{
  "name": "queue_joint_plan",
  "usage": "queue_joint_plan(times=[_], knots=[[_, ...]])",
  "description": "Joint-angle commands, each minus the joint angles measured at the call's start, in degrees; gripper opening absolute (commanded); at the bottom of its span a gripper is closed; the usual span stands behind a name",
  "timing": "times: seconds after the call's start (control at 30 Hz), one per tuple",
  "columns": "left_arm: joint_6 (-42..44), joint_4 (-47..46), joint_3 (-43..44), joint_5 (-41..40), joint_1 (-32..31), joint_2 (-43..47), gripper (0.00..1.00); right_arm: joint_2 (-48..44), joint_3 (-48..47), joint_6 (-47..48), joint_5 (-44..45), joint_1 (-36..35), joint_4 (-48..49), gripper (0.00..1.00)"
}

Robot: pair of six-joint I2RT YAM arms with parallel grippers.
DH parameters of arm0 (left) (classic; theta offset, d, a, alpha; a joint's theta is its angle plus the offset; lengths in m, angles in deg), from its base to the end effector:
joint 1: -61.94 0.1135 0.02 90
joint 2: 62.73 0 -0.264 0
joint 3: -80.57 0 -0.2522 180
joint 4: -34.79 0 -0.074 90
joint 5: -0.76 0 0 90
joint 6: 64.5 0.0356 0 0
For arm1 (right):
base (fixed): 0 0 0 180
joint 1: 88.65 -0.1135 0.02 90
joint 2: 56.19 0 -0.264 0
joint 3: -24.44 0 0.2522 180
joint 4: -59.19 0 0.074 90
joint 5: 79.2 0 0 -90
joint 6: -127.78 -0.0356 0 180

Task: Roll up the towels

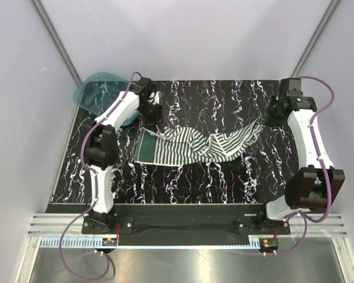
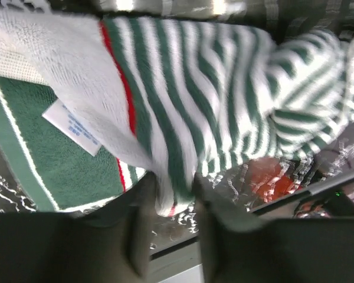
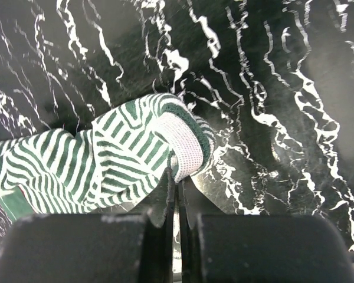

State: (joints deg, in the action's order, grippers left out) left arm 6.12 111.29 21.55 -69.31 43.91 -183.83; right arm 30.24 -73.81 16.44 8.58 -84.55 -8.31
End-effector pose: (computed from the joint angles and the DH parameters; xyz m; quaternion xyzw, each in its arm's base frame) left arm 0.4084 -0.1457 0.2345 0.0086 0.9784 -0.1996 0.0536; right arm 0.3115 -0.0209 0.3382 0.2048 0.9331 0.0625 0.2889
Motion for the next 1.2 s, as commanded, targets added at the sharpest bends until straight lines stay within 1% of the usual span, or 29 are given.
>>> queue_joint_plan(times=[0.0,0.03,0.07,0.1,0.13,0.17,0.2,0.23,0.27,0.3,0.37,0.4,0.47,0.5,0.57,0.63,0.73,0.83,0.9,0.93,1.13,1.17], knots=[[-0.4,-2.7,1.2,2.9,-0.3,7.2,0.52,-1.3,0.2,0.8,0.9,1.2,2.0,0.0],[-0.1,-3.3,-0.4,2.7,-0.3,7.8,0.77,-0.7,0.1,0.8,0.5,1.2,1.9,0.0],[0.3,-3.8,-1.4,1.2,-0.3,8.7,0.9,-0.5,0.1,0.7,-0.5,1.2,1.9,0.0],[0.5,-4.1,-2.5,0.0,-0.3,11.0,0.99,-0.4,0.3,0.7,-0.9,1.2,2.2,0.0],[1.0,-5.2,-4.1,-1.0,-0.3,12.6,0.99,-0.6,0.5,0.7,-1.1,1.2,2.2,0.0],[1.2,-5.7,-7.3,-4.1,-0.3,14.3,0.99,-0.6,0.8,0.8,-1.2,1.2,2.4,0.0],[1.2,-6.1,-9.4,-6.1,-0.3,18.0,0.99,-0.7,0.9,0.9,-1.2,1.2,2.5,0.0],[1.2,-7.3,-11.3,-8.0,-0.3,19.8,0.99,-0.5,1.0,1.0,-0.9,1.2,2.5,0.0],[1.1,-7.8,-15.9,-11.0,-0.3,21.8,0.99,-0.3,1.0,1.2,-0.2,1.2,2.4,0.0],[1.0,-8.3,-18.2,-11.7,-0.1,25.0,0.99,-0.1,1.0,1.2,0.0,1.1,2.5,0.0],[0.7,-10.0,-23.4,-12.8,0.2,27.9,0.99,0.8,0.8,1.0,0.0,1.2,2.5,0.0],[0.4,-11.0,-28.6,-12.6,0.4,30.4,0.99,1.2,0.7,1.0,0.0,1.2,2.3,0.0],[-0.4,-14.0,-34.3,-12.5,0.6,32.4,0.99,2.2,0.6,0.8,-0.4,1.2,2.3,0.0],[-0.9,-15.2,-39.6,-13.1,0.7,34.2,0.98,2.4,0.6,0.9,-0.6,1.2,2.4,0.0],[-3.1,-19.7,-44.6,-14.4,0.7,36.4,0.97,2.9,0.4,0.4,-1.3,1.2,2.4,0.0],[-5.2,-24.0,-51.0,-14.6,1.3,39.0,0.94,3.2,0.2,0.2,-2.3,1.1,2.3,0.0],[-6.9,-27.4,-55.1,-14.5,2.2,39.0,0.92,3.9,-0.1,0.3,-4.2,1.1,2.2,0.0],[-8.0,-30.6,-56.8,-14.8,3.3,37.3,0.89,4.6,0.1,0.8,-4.6,1.2,2.2,0.0],[-8.4,-32.5,-57.0,-14.1,4.3,35.4,0.87,5.0,0.1,0.9,-4.6,1.2,2.1,0.0],[-8.7,-32.8,-56.9,-14.0,4.7,34.6,0.84,5.2,-0.1,1.0,-4.7,1.2,2.1,0.0],[-10.3,-36.1,-56.8,-14.0,6.2,29.6,0.81,6.5,-0.9,0.8,-5.4,1.2,2.0,0.0],[-10.5,-36.4,-56.7,-13.8,6.5,28.2,0.79,6.8,-1.1,0.9,-5.6,1.2,2.0,0.0]])
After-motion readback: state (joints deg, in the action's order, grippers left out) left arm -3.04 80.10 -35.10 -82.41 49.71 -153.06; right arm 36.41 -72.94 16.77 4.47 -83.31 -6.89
